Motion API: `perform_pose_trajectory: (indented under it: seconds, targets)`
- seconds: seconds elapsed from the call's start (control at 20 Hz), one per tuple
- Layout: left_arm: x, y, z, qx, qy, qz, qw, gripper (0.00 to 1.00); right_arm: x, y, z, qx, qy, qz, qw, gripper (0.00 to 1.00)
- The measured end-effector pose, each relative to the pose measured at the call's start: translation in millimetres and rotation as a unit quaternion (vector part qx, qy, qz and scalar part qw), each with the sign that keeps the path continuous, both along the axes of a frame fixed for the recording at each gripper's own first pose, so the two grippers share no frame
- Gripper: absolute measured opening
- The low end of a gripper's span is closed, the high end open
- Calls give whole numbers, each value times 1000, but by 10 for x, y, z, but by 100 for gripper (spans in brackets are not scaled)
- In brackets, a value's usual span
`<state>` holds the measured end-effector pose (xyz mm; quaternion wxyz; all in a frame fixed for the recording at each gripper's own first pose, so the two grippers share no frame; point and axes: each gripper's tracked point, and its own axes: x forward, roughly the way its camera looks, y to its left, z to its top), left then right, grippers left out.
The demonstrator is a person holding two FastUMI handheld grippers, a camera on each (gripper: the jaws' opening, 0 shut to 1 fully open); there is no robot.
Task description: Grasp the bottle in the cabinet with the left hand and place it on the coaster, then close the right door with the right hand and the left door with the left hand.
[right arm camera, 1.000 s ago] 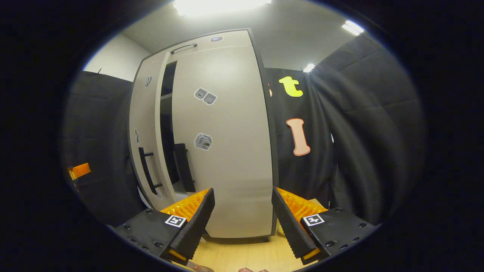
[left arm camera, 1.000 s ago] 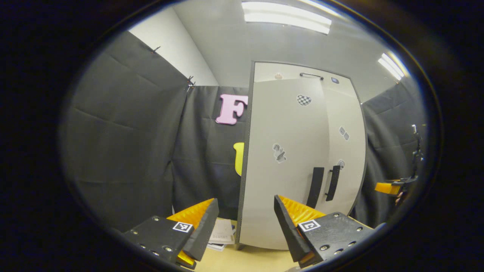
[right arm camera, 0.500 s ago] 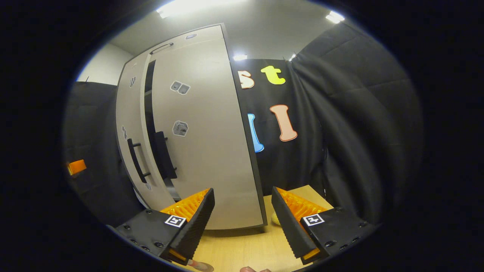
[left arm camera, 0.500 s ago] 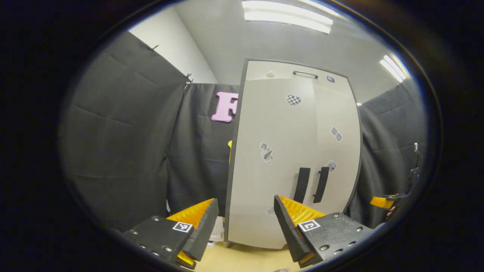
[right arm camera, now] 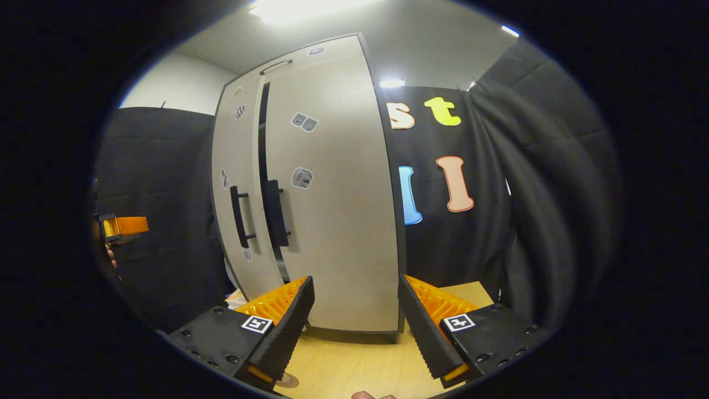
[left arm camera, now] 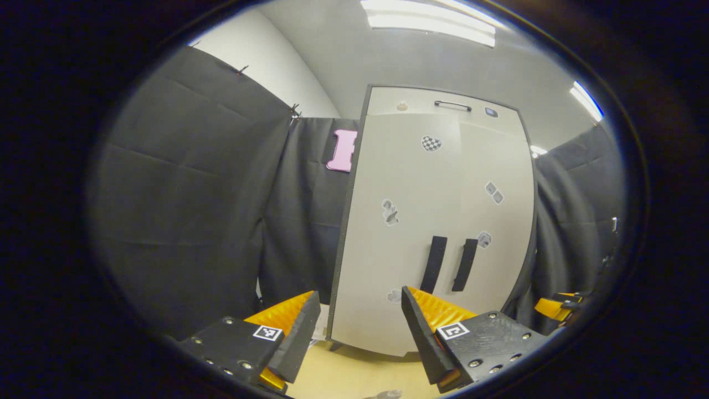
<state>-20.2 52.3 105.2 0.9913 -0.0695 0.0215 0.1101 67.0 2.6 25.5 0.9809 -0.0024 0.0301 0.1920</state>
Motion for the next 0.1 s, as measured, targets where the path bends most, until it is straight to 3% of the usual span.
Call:
perform_pose_trajectory:
  seconds: [0.1]
  targets:
    - [-19,12,-20,-8,-4,3,1000,92,-5,67,50,-6,-7,8,1000,96]
